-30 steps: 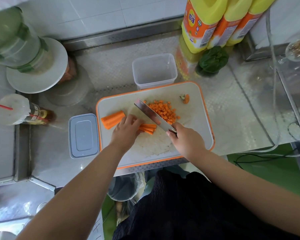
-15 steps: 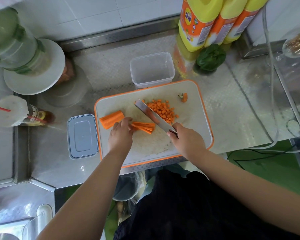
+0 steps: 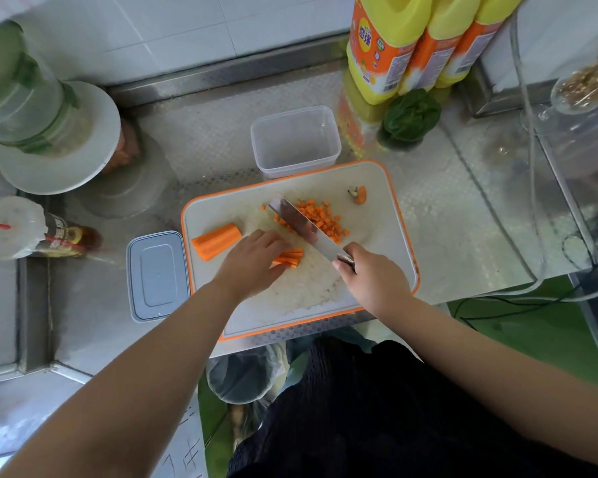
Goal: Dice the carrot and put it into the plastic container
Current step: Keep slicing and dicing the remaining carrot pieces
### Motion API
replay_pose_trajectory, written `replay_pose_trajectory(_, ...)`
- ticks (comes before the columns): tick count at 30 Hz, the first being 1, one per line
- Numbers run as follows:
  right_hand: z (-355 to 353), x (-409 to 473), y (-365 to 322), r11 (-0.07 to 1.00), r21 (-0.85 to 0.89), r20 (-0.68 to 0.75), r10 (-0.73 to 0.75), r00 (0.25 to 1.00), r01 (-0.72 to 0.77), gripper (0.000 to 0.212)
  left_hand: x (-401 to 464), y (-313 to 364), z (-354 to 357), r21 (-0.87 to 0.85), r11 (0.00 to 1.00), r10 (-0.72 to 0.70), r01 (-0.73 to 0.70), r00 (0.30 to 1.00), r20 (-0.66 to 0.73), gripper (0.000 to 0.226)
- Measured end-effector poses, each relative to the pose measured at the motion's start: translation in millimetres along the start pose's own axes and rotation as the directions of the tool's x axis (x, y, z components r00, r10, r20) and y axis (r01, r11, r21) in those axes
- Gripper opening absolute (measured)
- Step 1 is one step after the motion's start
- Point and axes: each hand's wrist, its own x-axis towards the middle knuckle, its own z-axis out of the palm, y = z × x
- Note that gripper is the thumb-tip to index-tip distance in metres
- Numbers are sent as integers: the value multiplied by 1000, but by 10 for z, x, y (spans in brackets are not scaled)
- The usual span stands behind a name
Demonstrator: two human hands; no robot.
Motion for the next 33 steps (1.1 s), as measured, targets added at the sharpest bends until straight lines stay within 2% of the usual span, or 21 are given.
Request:
replay_pose_trajectory(4, 0, 9, 19, 1000, 11, 12, 16, 1000, -16, 26, -59, 52, 57, -65, 992, -111, 108, 993, -47, 35)
replay_pose_trajectory(10, 13, 10, 22, 1000, 7, 23, 11, 1000, -11, 24, -42, 112, 64, -98, 962, -255, 254, 967, 6, 31)
replay_pose_trajectory(13, 17, 10, -3, 1000, 8, 41, 9, 999, -9, 21, -123, 343, 126, -193, 862, -478, 469, 878, -3, 28)
replay_pose_trajectory(17, 46, 14, -34, 1000, -2, 51, 2, 999, -2, 15, -168, 644, 195, -294, 696, -681, 655, 732, 22, 22)
replay_pose_trajectory(19, 58, 13, -43, 1000, -13, 70, 7, 998, -6, 12, -116, 716, 175, -330, 599, -757, 730, 650, 64, 25)
replay_pose_trajectory(21, 68, 17, -46, 1000, -26, 86, 3, 996, -1, 10, -93, 741, 159, -355, 548, -787, 757, 611, 87, 32)
replay_pose_trajectory(23, 68, 23, -51, 999, -34, 91, 4, 996, -1, 9, -100, 732, 146, -368, 534, -796, 761, 600, 86, 40)
replay_pose_trajectory(26, 62, 27, -52, 999, -48, 80, -3, 997, 7, 9, -148, 676, 164, -264, 603, -777, 753, 629, 18, 45)
replay_pose_trajectory(33, 124, 41, -86, 994, -106, 91, 14, 996, -4, 14, -178, 582, 174, -333, 616, -755, 714, 656, 11, 33)
